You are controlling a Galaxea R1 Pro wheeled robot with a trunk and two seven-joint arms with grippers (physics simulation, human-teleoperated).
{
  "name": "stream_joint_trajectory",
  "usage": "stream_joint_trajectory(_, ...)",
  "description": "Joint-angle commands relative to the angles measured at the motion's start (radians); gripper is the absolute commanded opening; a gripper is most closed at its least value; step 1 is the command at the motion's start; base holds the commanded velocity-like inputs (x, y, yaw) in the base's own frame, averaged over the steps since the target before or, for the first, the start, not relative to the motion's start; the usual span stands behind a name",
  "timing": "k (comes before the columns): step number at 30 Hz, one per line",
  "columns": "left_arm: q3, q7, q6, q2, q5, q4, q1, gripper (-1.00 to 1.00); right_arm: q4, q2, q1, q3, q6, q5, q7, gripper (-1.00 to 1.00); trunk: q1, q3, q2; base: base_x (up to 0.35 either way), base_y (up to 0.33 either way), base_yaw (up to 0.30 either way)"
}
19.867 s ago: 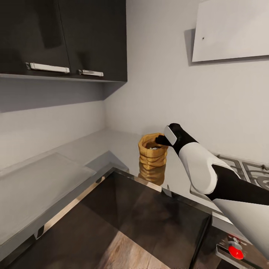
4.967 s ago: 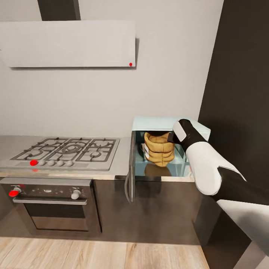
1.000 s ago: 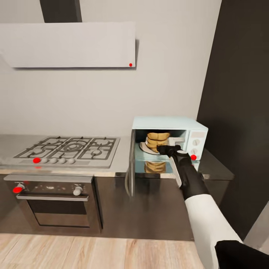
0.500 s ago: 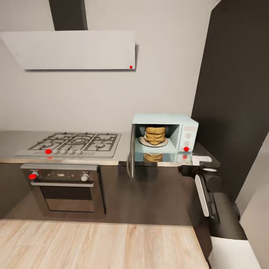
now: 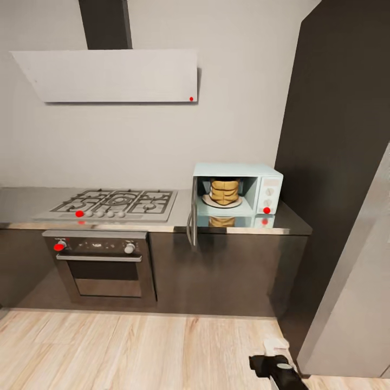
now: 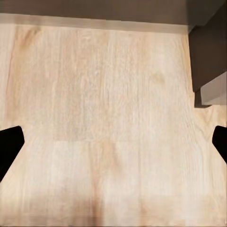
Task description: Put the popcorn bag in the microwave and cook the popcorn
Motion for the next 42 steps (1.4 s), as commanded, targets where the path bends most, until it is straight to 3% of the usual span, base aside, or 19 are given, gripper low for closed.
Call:
stream_joint_trajectory(1,-0.001,0.001,-0.001,0.0,0.002,-0.001,0.0,1.0,0.075,0.0,0.0,-0.006,-0.008,0.007,0.001,1.0,0.0,-0.001,-0.001,-0.001,0.0,0.0)
stream_joint_trajectory(3,-0.003,0.001,0.0,0.0,0.001,-0.001,0.0,1.0,0.252,-0.015,0.0,-0.007,-0.067,0.011,0.0,1.0,0.0,-0.001,-0.001,0.0,0.0,0.0)
stream_joint_trajectory(5,-0.002,0.001,0.0,0.0,0.001,-0.001,0.0,1.0,0.417,-0.03,0.0,-0.007,-0.206,0.009,-0.001,1.0,0.0,-0.001,-0.001,0.0,0.0,0.0)
stream_joint_trajectory(8,0.002,0.002,0.0,0.001,0.004,-0.001,0.0,1.0,0.548,-0.069,0.002,-0.007,-0.279,0.005,-0.001,1.0,0.0,-0.001,-0.001,0.0,0.0,0.0)
stream_joint_trajectory(12,-0.004,0.004,0.001,0.003,0.001,-0.001,0.0,1.0,0.57,-0.1,0.105,-0.008,-0.298,0.005,-0.001,1.0,0.0,-0.001,-0.001,0.0,0.0,0.0)
stream_joint_trajectory(14,-0.005,0.004,0.002,0.007,-0.001,-0.011,0.0,1.0,0.571,-0.106,0.126,-0.007,-0.298,0.006,-0.001,1.0,0.0,-0.001,-0.001,0.0,0.0,0.0)
stream_joint_trajectory(19,-0.008,0.002,0.007,0.013,-0.013,-0.099,0.0,1.0,0.572,-0.108,0.131,-0.007,-0.289,0.005,-0.01,1.0,0.0,-0.001,-0.001,0.023,0.0,0.0)
stream_joint_trajectory(24,-0.012,0.003,0.016,0.019,-0.014,-0.112,0.0,1.0,0.572,-0.115,0.131,-0.006,-0.296,0.006,-0.008,1.0,0.0,-0.001,-0.001,0.269,0.0,0.0)
stream_joint_trajectory(28,-0.011,0.004,0.104,0.028,-0.013,-0.131,0.0,1.0,0.572,-0.115,0.131,-0.003,-0.297,0.008,-0.007,1.0,0.0,-0.001,-0.001,0.323,0.0,0.0)
stream_joint_trajectory(31,-0.011,0.005,0.128,0.033,-0.012,-0.151,0.0,1.0,0.572,-0.113,0.131,-0.002,-0.293,0.008,-0.007,1.0,0.0,-0.001,-0.001,0.326,0.0,0.0)
stream_joint_trajectory(38,-0.011,0.005,0.132,0.042,-0.007,-0.161,0.0,1.0,0.572,-0.113,0.131,-0.003,-0.297,0.007,-0.006,1.0,0.0,-0.001,-0.001,0.326,0.0,-0.001)
stream_joint_trajectory(42,-0.011,0.007,0.133,0.045,-0.004,-0.24,0.0,1.0,0.572,-0.111,0.131,-0.004,-0.298,0.004,-0.007,1.0,0.0,0.0,-0.001,0.326,0.0,-0.155)
